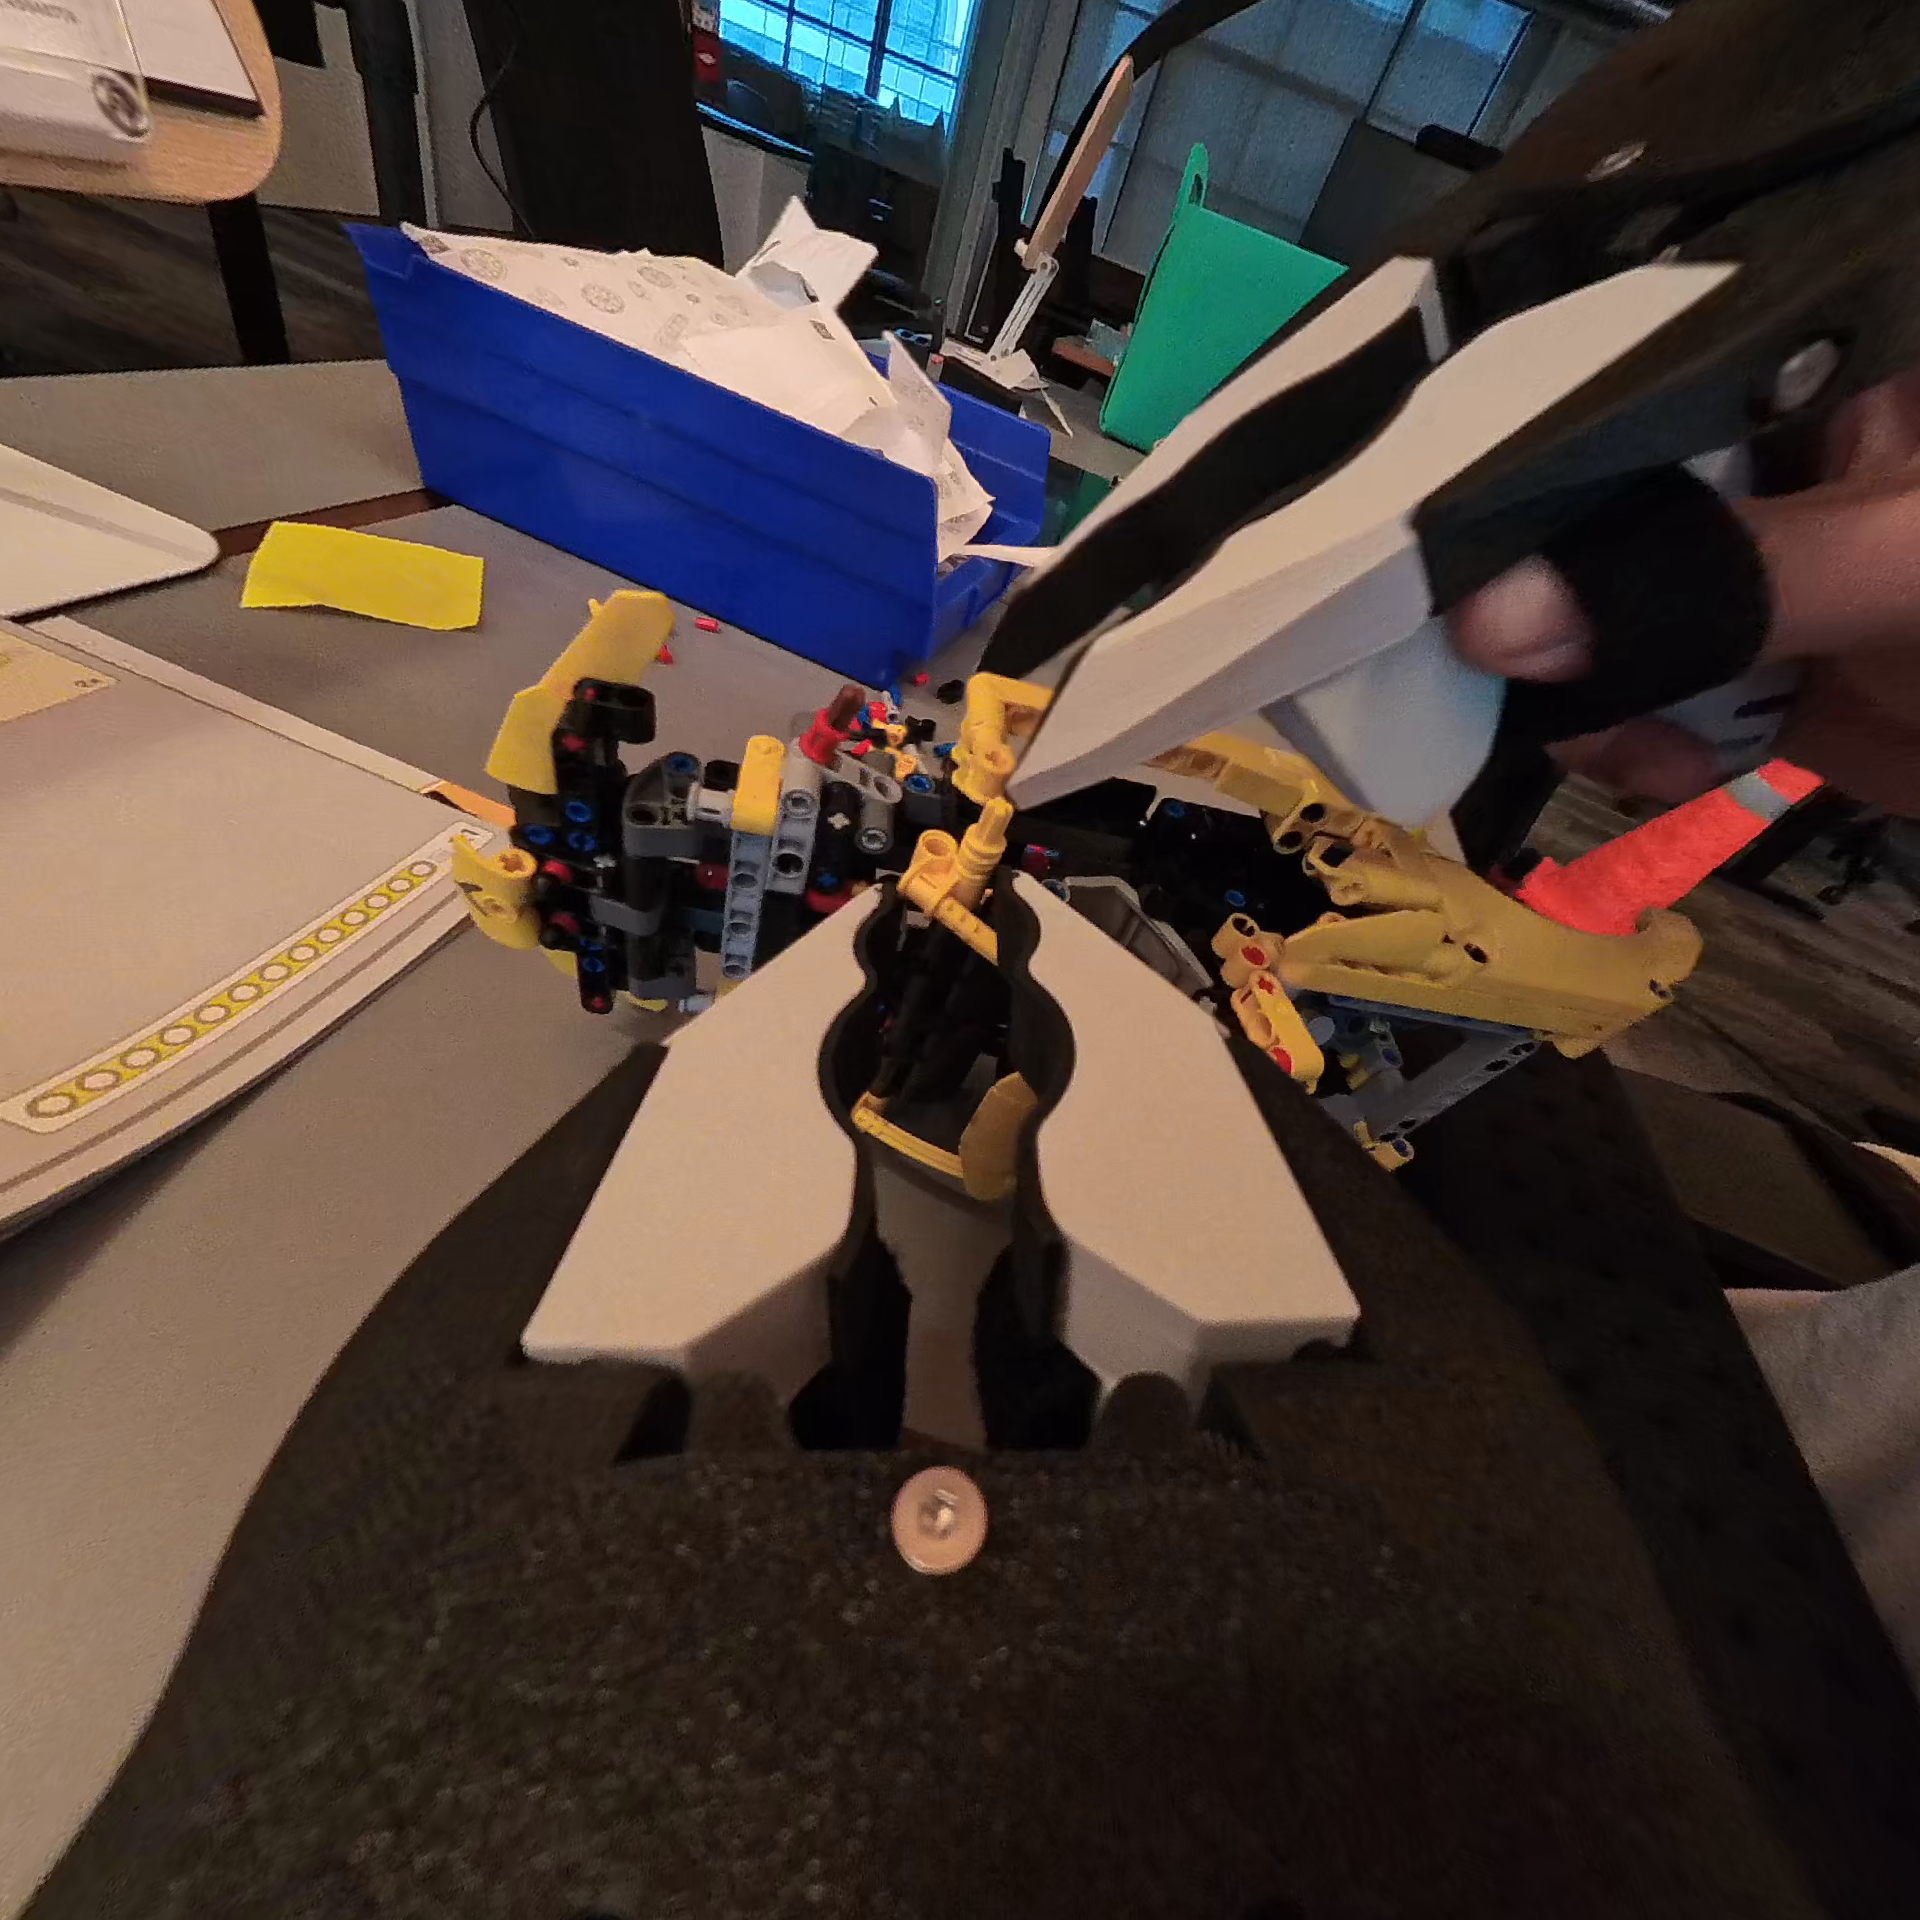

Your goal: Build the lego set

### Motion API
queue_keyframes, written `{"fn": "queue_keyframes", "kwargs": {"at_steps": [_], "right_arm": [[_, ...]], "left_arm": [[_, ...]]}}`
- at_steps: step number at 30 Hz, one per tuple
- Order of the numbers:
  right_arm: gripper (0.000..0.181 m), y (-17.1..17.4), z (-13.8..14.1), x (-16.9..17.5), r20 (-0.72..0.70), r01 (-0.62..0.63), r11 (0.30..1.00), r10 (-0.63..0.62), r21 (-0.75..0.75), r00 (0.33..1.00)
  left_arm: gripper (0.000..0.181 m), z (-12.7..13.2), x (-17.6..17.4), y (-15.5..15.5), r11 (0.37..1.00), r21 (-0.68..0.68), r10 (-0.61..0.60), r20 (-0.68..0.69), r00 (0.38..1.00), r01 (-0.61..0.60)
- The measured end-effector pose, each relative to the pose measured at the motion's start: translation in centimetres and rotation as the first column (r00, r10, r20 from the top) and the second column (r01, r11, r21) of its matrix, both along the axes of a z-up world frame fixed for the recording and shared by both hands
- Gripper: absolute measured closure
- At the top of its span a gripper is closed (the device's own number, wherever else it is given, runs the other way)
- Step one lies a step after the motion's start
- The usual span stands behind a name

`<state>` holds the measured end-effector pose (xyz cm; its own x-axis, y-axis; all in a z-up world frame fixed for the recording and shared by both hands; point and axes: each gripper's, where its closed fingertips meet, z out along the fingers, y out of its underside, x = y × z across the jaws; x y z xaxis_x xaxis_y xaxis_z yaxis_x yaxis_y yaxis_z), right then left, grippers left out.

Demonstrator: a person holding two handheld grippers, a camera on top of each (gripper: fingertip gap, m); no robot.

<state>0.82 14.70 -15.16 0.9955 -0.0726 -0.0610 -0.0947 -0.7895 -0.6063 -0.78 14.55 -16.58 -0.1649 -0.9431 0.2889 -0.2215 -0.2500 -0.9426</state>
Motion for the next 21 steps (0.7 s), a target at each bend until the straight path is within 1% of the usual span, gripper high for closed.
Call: {"fn": "queue_keyframes", "kwargs": {"at_steps": [1,2,4,6,8,10,13,15,16,17,19,21], "right_arm": [[0.135,-0.1,0.4,0.0,0.0,-0.006,1.0,0.006,0.016,1.0],[0.132,-0.3,0.8,0.0,-0.015,-0.019,0.999,0.019,0.031,1.0],[0.131,-1.2,1.5,0.2,-0.047,-0.036,0.998,0.038,0.048,0.998],[0.132,-2.5,1.5,0.9,-0.061,-0.051,0.998,0.052,0.026,0.997],[0.141,-3.6,1.1,1.1,-0.097,-0.063,0.998,0.063,0.0,0.993],[0.141,-3.9,0.5,1.0,-0.131,-0.084,0.996,0.079,-0.037,0.988],[0.145,-3.4,-0.2,0.5,-0.112,-0.16,0.982,0.149,-0.097,0.982],[0.166,-3.6,-0.9,0.7,-0.069,-0.214,0.963,0.206,-0.164,0.976],[0.171,-3.6,-0.9,1.0,-0.053,-0.227,0.958,0.221,-0.177,0.974],[0.172,-3.6,-0.9,1.6,-0.047,-0.221,0.959,0.216,-0.179,0.975],[0.173,-3.6,-0.9,2.8,-0.096,-0.196,0.969,0.183,-0.148,0.978],[0.174,-3.7,-1.1,3.9,-0.239,-0.158,0.984,0.135,-0.081,0.962]], "left_arm": [[0.163,0.0,-0.1,0.0,1.0,-0.006,-0.004,-0.001,1.0,0.004],[0.163,0.0,-0.1,0.0,1.0,-0.007,-0.007,-0.002,1.0,0.007],[0.163,0.0,-0.2,0.0,1.0,0.002,-0.01,-0.004,1.0,0.01],[0.163,0.0,-0.2,0.0,1.0,0.001,-0.013,-0.006,1.0,0.013],[0.163,0.0,-0.2,0.0,1.0,-0.015,-0.019,-0.009,1.0,0.019],[0.163,0.0,-0.3,0.0,1.0,-0.019,-0.025,-0.014,1.0,0.025],[0.162,0.0,-0.3,0.1,1.0,-0.015,-0.021,-0.021,1.0,0.02],[0.16,0.2,-0.4,0.2,0.999,-0.028,-0.02,-0.02,1.0,0.02],[0.158,0.5,-0.6,0.3,0.999,-0.048,-0.021,-0.012,1.0,0.021],[0.157,1.0,-0.7,0.4,0.997,-0.078,-0.023,0.001,1.0,0.023],[0.154,1.8,-1.2,0.8,0.99,-0.138,-0.028,0.018,0.999,0.031],[0.152,1.7,-1.6,1.1,0.984,-0.174,-0.043,-0.002,0.999,0.042]]}}
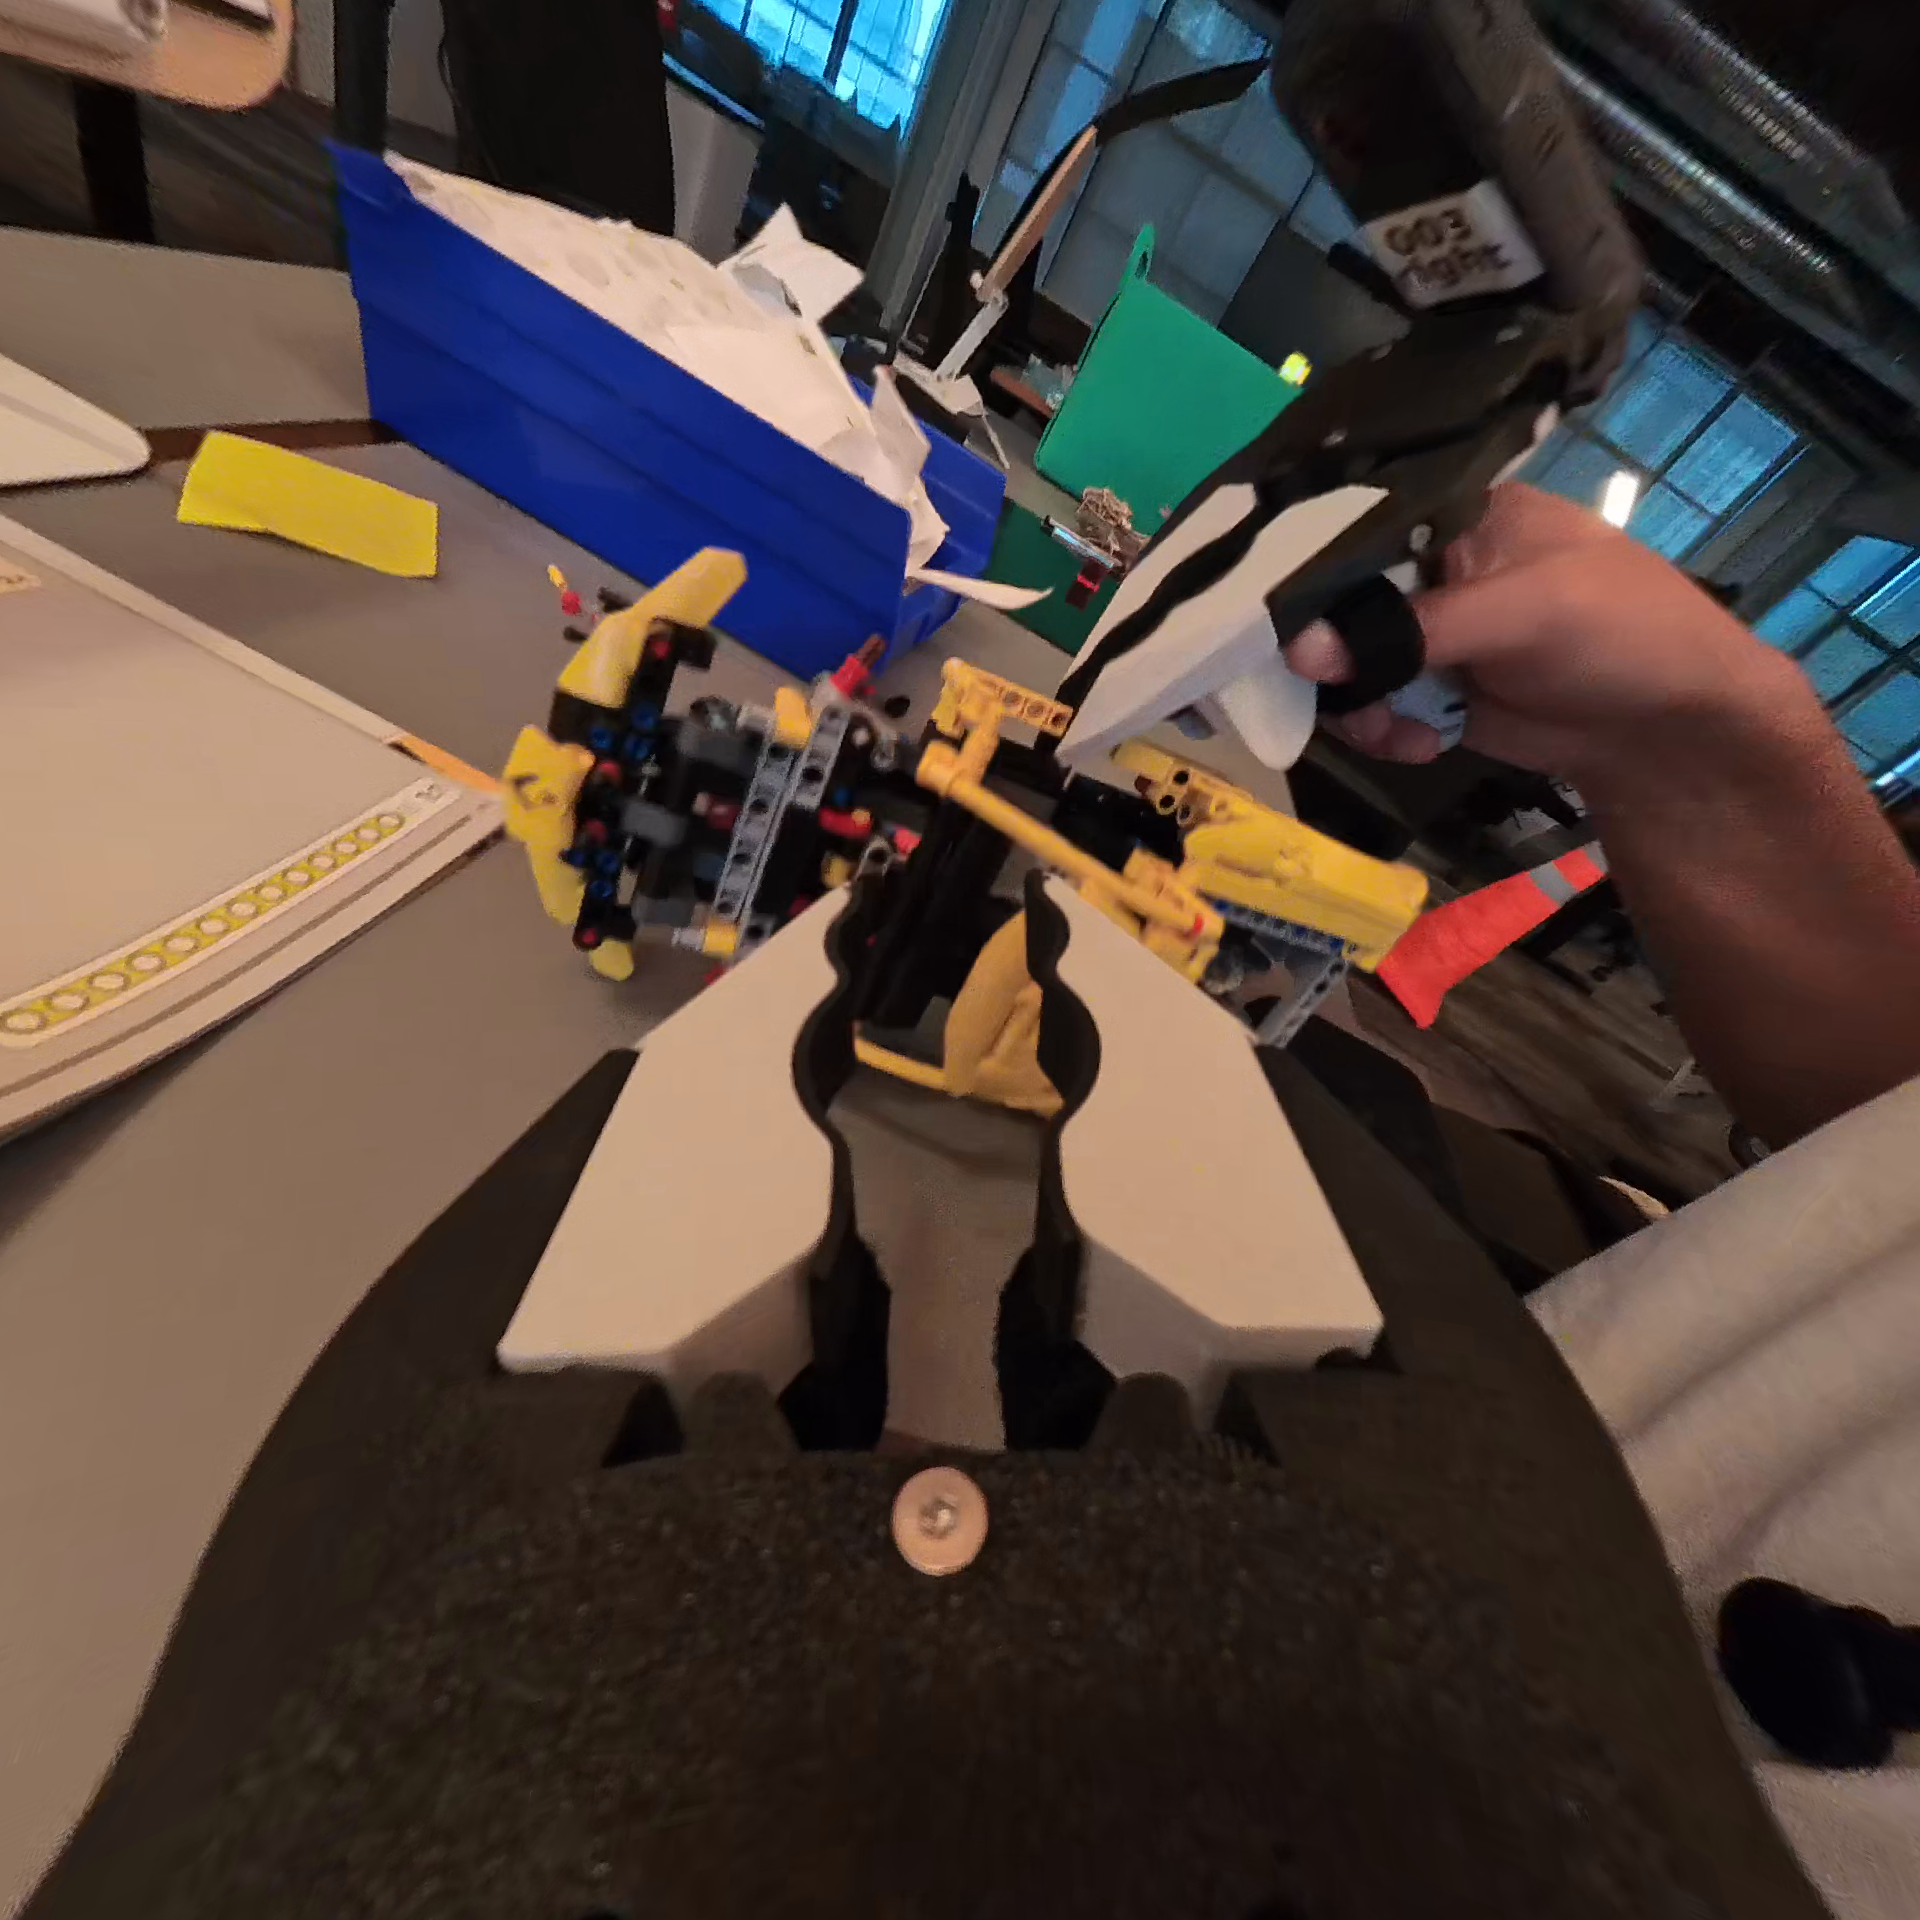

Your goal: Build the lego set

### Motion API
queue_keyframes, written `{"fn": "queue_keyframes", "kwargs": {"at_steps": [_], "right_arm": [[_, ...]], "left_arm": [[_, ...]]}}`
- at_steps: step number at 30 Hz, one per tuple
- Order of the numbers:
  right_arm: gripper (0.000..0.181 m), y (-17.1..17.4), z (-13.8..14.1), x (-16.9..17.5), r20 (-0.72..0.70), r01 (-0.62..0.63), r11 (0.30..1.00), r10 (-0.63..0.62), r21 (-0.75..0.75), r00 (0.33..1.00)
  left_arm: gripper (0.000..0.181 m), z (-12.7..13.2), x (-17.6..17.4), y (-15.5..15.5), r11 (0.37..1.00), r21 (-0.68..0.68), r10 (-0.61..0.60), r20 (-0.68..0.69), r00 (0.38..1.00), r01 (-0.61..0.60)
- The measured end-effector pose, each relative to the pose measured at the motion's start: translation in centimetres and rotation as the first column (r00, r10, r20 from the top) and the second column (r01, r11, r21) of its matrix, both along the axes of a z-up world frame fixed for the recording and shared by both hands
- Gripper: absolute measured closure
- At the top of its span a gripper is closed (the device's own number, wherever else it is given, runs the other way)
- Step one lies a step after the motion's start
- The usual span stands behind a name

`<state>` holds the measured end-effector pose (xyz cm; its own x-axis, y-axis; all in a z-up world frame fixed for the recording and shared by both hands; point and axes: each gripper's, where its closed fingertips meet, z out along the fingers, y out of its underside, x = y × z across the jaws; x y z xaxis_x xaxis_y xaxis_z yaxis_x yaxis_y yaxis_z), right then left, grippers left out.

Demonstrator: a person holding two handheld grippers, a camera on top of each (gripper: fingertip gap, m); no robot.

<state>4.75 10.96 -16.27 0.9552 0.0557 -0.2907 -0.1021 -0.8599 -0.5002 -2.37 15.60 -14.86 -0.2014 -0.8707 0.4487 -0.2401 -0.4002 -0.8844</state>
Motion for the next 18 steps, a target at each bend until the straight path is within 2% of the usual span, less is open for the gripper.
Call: {"fn": "queue_keyframes", "kwargs": {"at_steps": [5,7,10,13,15,18], "right_arm": [[0.174,-0.7,-1.2,3.3,-0.289,0.015,0.997,0.01,0.081,0.957],[0.174,-0.9,-1.9,3.9,-0.349,-0.049,0.995,0.077,0.088,0.934],[0.174,-0.5,-3.1,3.8,-0.448,-0.166,0.983,0.185,0.082,0.875],[0.174,0.5,-4.2,2.6,-0.488,-0.29,0.952,0.299,0.095,0.82],[0.174,1.6,-4.9,1.6,-0.533,-0.334,0.94,0.316,0.066,0.785],[0.172,2.4,-7.0,-0.3,-0.478,-0.461,0.887,0.4,-0.012,0.782]], "left_arm": [[0.151,-2.2,-0.2,0.2,0.998,0.069,-0.007,-0.11,0.994,0.015],[0.151,-4.0,-0.1,-0.6,0.983,0.165,-0.048,-0.194,0.98,0.081],[0.15,-6.3,-0.2,-1.1,0.914,0.369,-0.062,-0.285,0.956,0.169],[0.15,-7.2,-1.0,-1.8,0.853,0.467,-0.09,-0.313,0.945,0.236],[0.15,-6.9,-1.9,-2.3,0.825,0.506,-0.102,-0.306,0.947,0.253],[0.149,-6.8,-3.7,-3.4,0.778,0.561,-0.112,-0.317,0.942,0.282]]}}
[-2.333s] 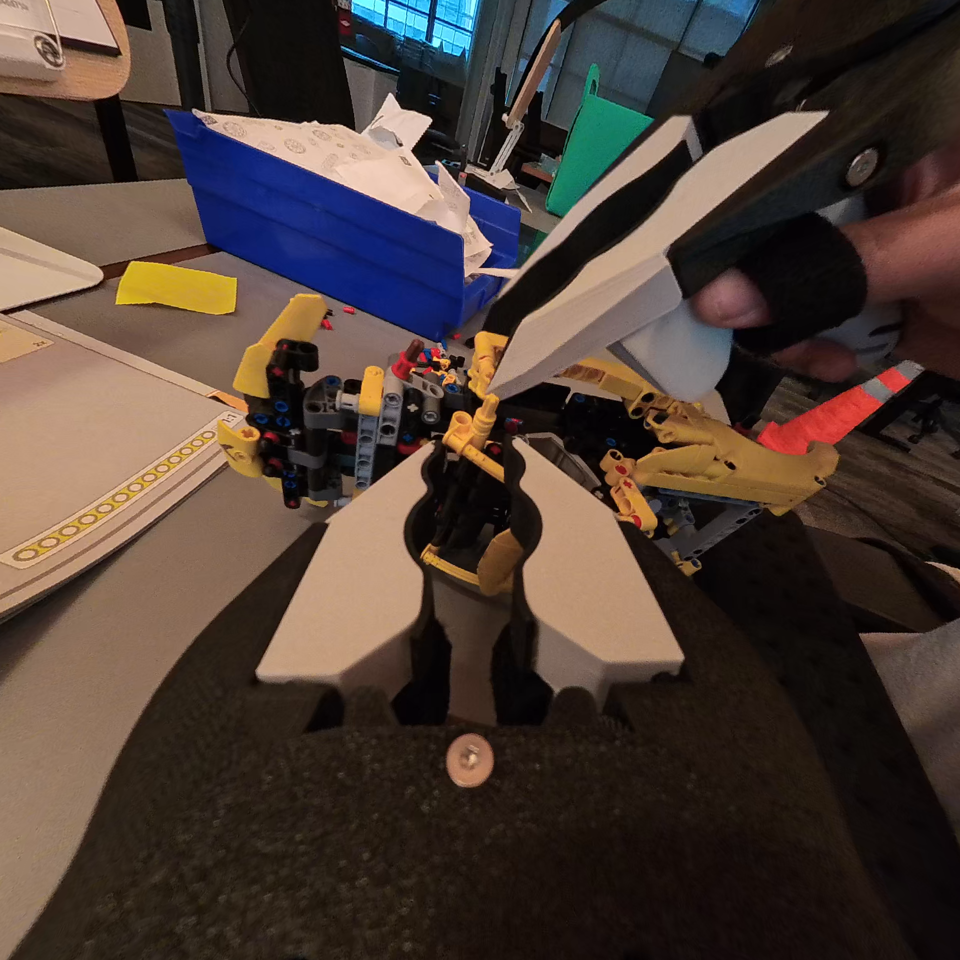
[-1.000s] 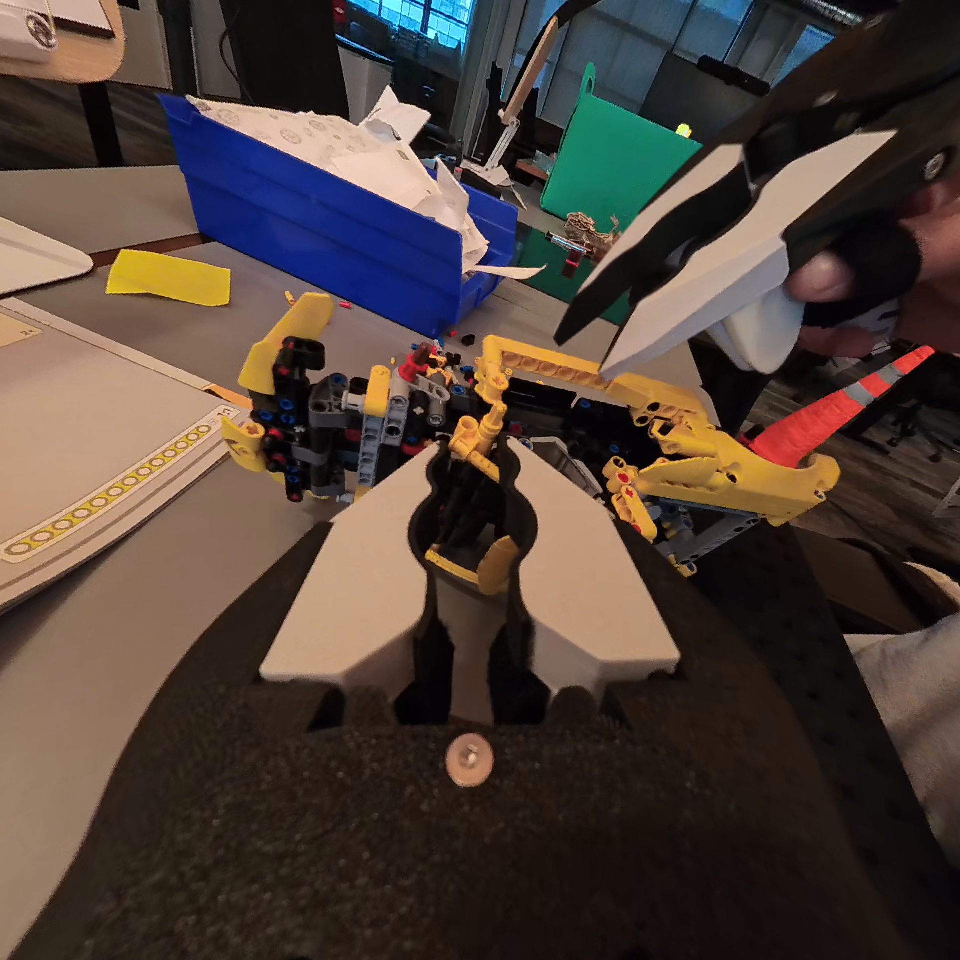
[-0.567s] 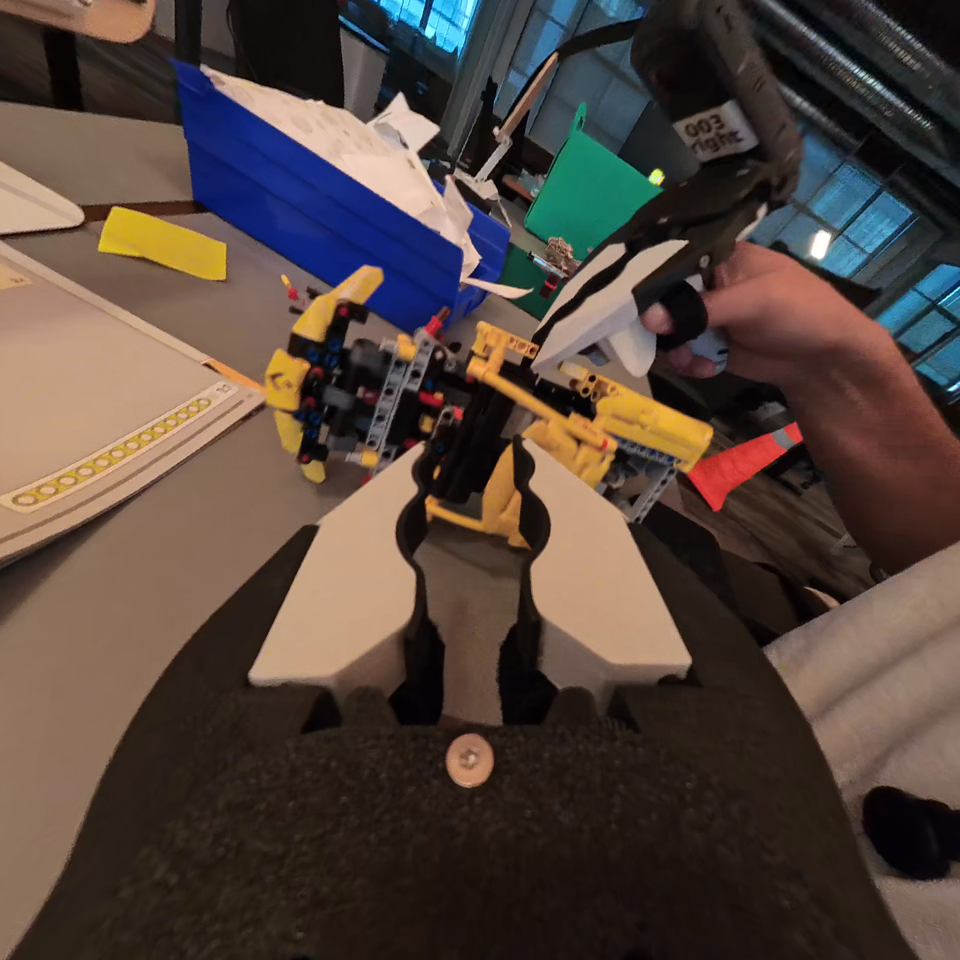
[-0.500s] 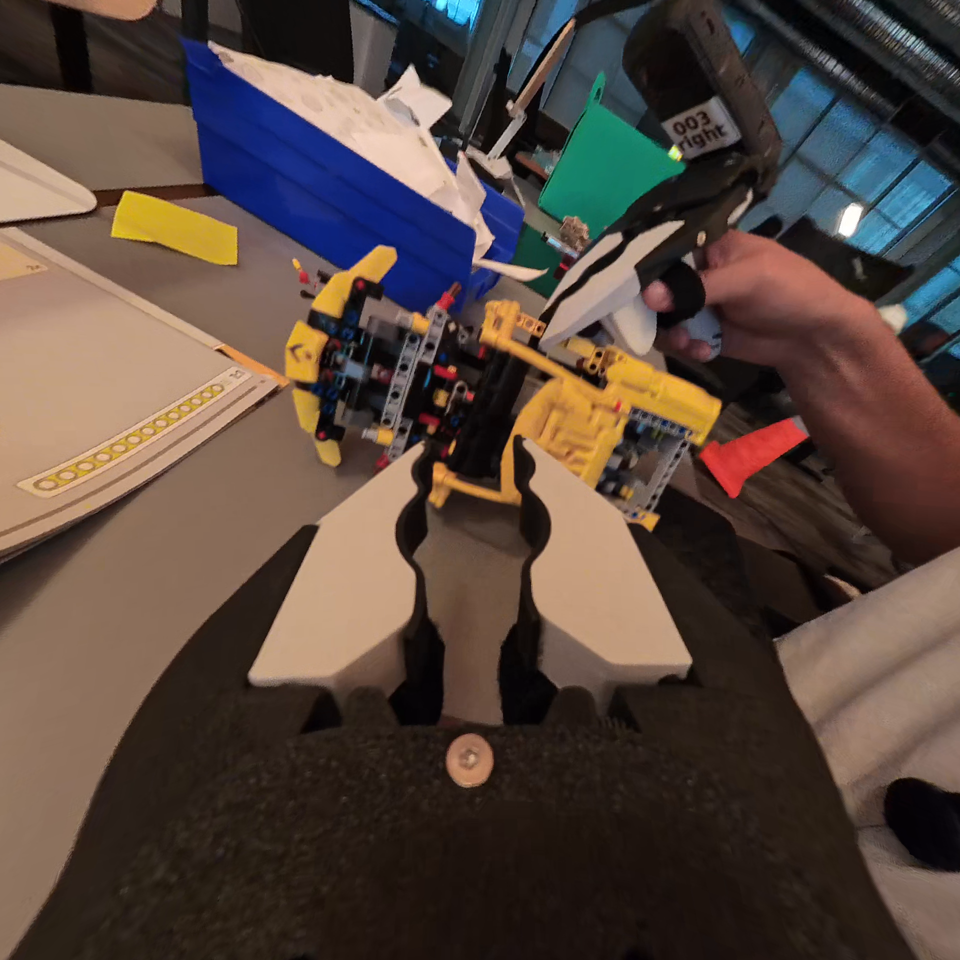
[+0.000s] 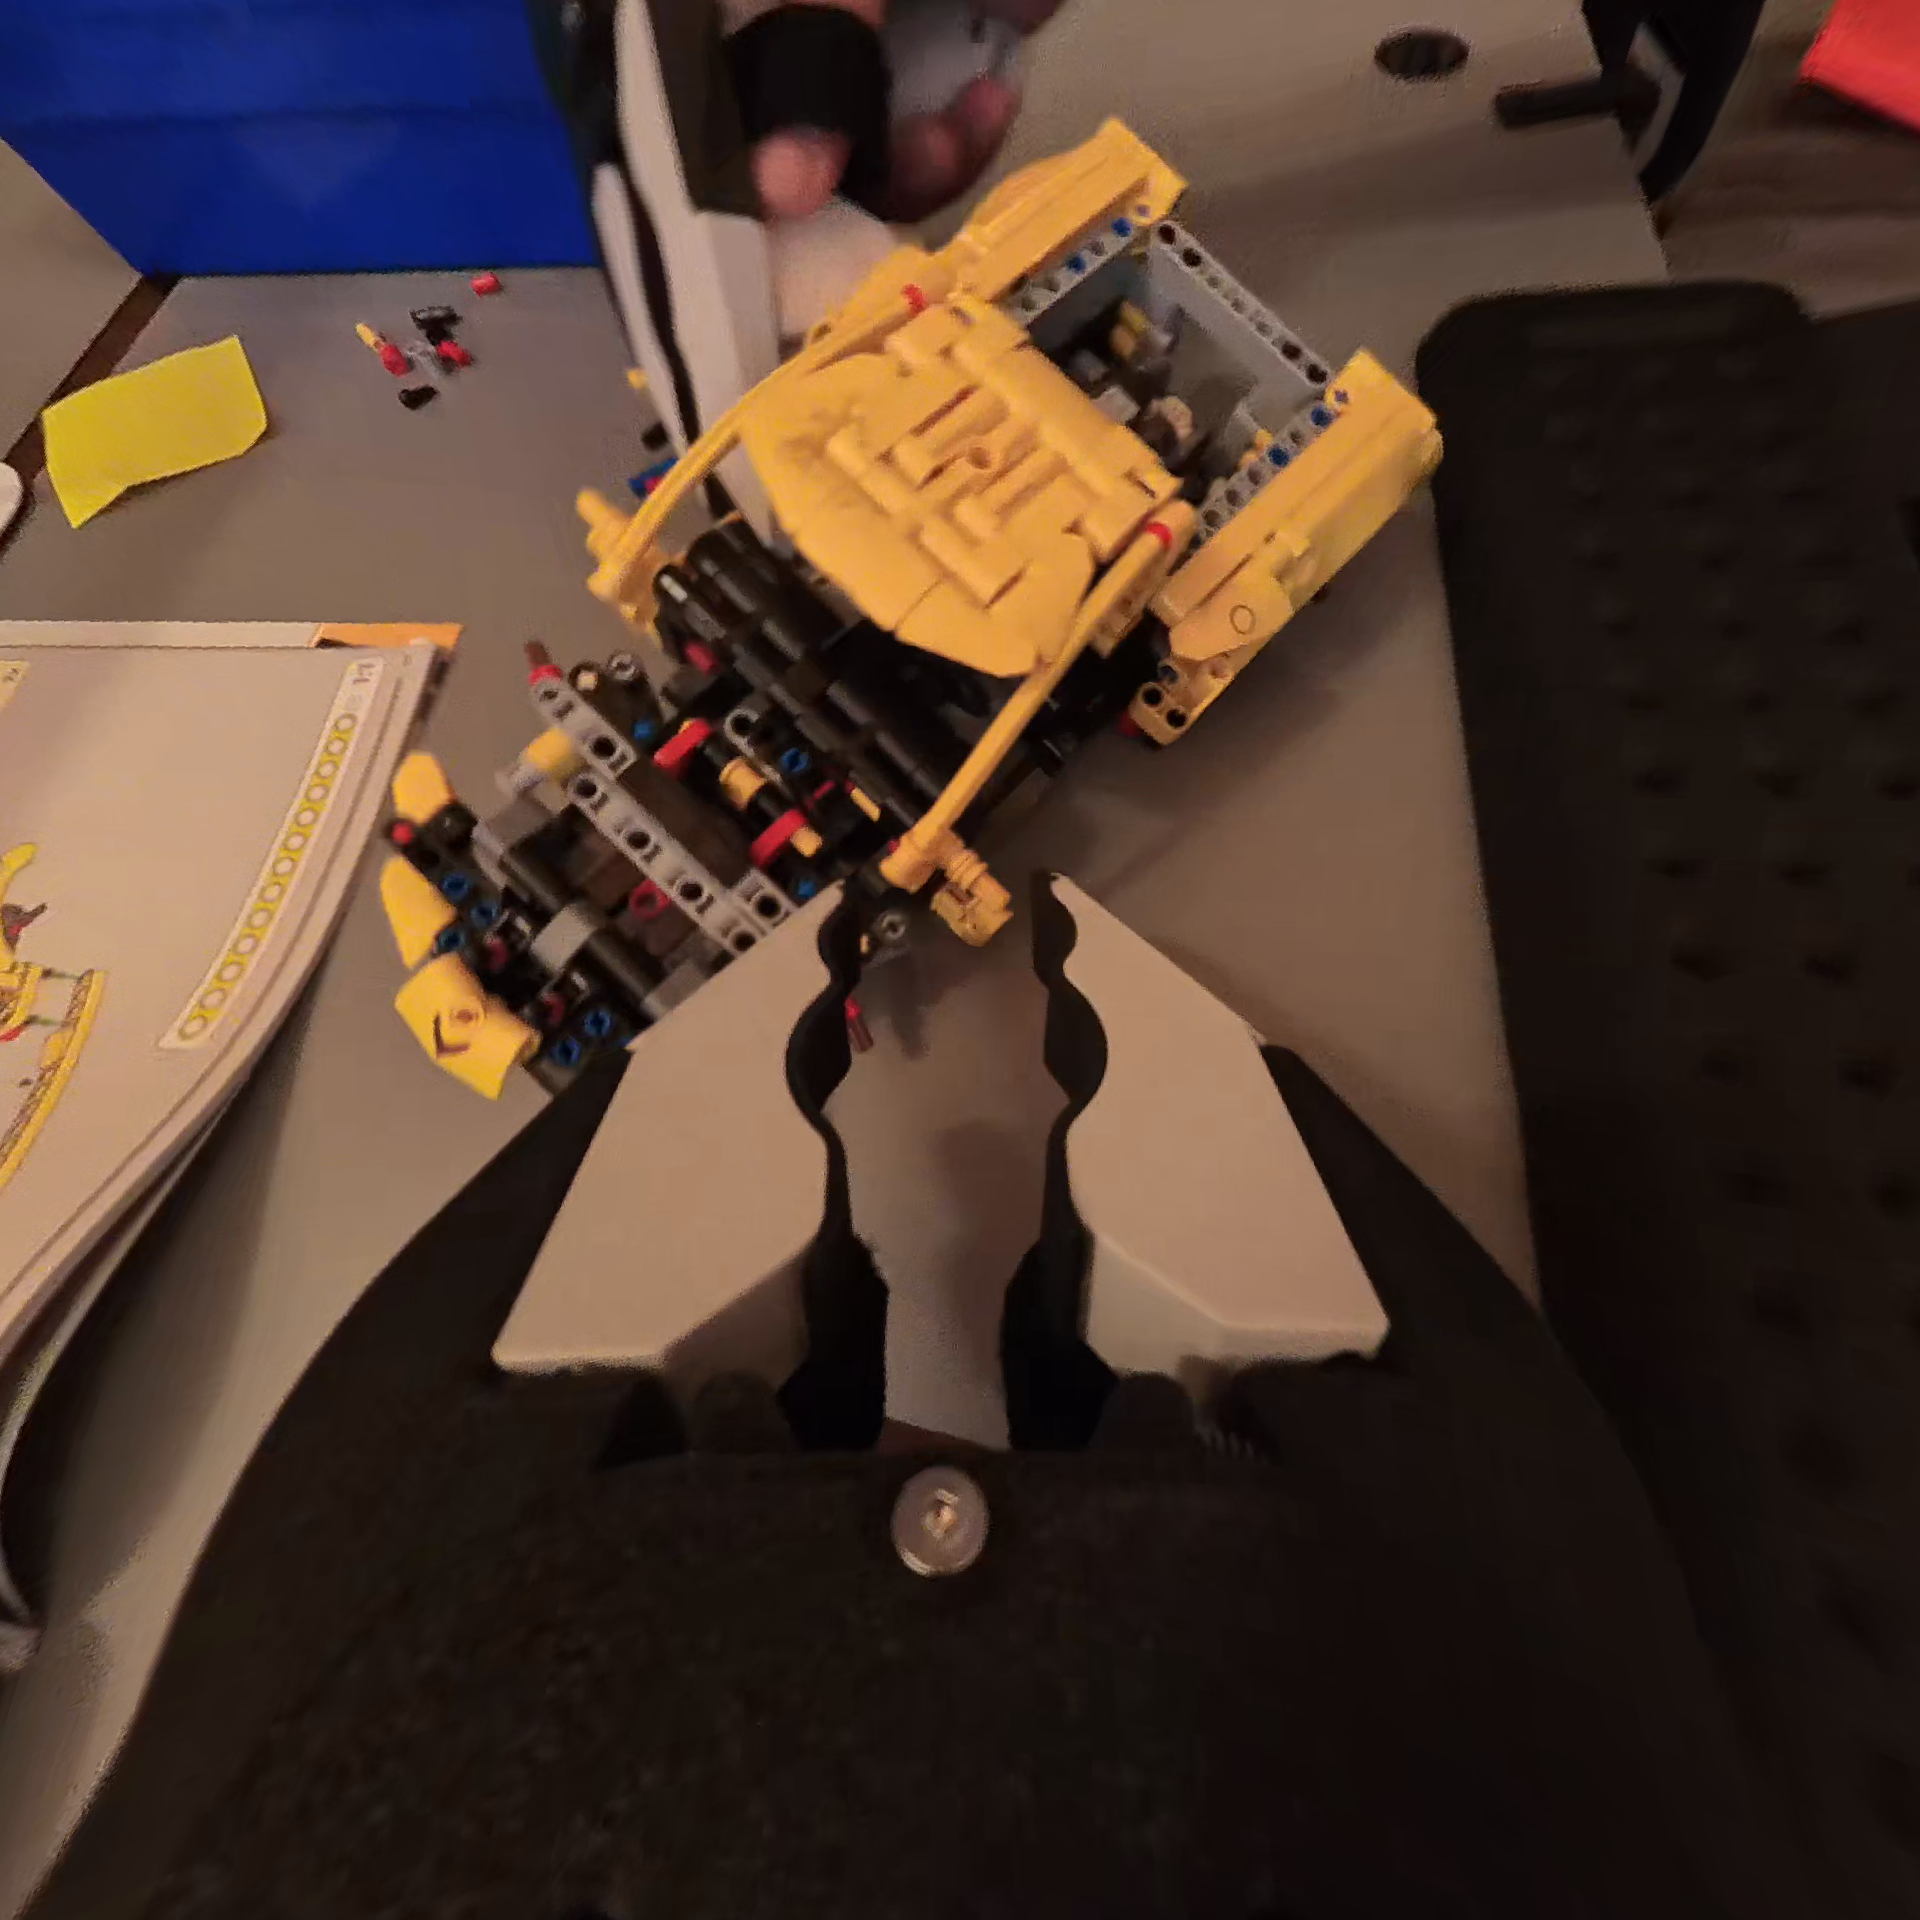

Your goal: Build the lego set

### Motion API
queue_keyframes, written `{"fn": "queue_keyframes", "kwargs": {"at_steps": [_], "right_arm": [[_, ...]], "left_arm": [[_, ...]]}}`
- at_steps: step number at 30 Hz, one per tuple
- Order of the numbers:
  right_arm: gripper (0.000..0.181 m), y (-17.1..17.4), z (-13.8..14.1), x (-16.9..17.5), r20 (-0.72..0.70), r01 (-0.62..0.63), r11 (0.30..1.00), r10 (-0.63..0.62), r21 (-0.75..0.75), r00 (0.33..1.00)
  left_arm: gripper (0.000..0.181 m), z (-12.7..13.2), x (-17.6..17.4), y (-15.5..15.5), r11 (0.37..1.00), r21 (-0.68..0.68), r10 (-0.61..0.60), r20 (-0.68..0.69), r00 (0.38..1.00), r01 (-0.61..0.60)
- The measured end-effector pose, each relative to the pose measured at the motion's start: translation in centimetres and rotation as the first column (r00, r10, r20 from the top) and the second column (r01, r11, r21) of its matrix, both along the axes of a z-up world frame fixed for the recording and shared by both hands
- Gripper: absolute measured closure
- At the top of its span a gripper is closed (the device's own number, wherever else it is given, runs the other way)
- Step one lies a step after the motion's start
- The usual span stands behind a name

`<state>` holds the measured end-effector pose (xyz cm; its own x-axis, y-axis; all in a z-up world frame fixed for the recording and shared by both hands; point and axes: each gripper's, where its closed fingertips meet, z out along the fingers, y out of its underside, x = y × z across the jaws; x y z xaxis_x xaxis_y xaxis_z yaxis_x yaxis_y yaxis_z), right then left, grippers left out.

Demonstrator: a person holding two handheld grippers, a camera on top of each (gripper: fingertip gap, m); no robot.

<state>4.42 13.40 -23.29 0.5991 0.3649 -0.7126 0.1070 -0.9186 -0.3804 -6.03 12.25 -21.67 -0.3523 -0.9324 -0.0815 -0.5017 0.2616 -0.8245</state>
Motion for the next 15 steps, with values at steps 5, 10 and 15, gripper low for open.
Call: {"fn": "queue_keyframes", "kwargs": {"at_steps": [5,10,15], "right_arm": [[0.171,1.2,-1.9,-3.2,0.045,-0.231,0.97,0.235,-0.081,0.971],[0.171,2.4,-2.5,-5.0,0.057,-0.367,0.922,0.376,-0.125,0.925],[0.169,3.2,-2.6,-5.8,0.115,-0.46,0.882,0.47,-0.102,0.875]], "left_arm": [[0.149,-0.6,-1.9,-0.7,0.992,0.122,0.042,-0.031,0.999,-0.038],[0.149,-0.6,-2.1,-0.2,0.991,0.082,0.113,-0.035,0.993,-0.11],[0.156,-0.8,-2.1,0.3,0.989,0.016,0.147,-0.065,0.987,-0.146]]}}
